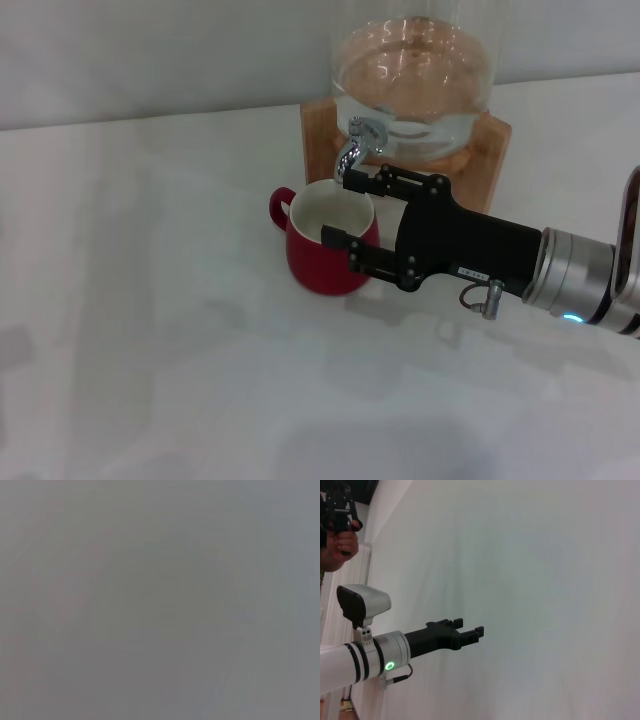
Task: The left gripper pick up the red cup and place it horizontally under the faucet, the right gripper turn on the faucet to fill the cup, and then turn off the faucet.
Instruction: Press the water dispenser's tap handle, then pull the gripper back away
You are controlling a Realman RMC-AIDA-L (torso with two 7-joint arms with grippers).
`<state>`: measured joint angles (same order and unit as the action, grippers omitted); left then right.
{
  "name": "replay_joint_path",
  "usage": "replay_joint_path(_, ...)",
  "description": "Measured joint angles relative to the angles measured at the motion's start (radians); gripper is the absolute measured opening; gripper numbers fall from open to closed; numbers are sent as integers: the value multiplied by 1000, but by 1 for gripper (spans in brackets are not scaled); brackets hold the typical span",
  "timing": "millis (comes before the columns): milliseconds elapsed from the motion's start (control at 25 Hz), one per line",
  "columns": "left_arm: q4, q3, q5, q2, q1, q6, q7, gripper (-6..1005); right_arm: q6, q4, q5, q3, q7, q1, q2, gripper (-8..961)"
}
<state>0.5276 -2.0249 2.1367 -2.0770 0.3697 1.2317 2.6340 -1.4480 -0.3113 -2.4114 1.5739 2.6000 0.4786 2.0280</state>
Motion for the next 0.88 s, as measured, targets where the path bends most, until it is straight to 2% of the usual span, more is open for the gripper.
replay_joint_path(880, 0, 0, 0, -2, 9, 0, -5, 757, 8, 0, 0, 0, -2, 15, 0, 631)
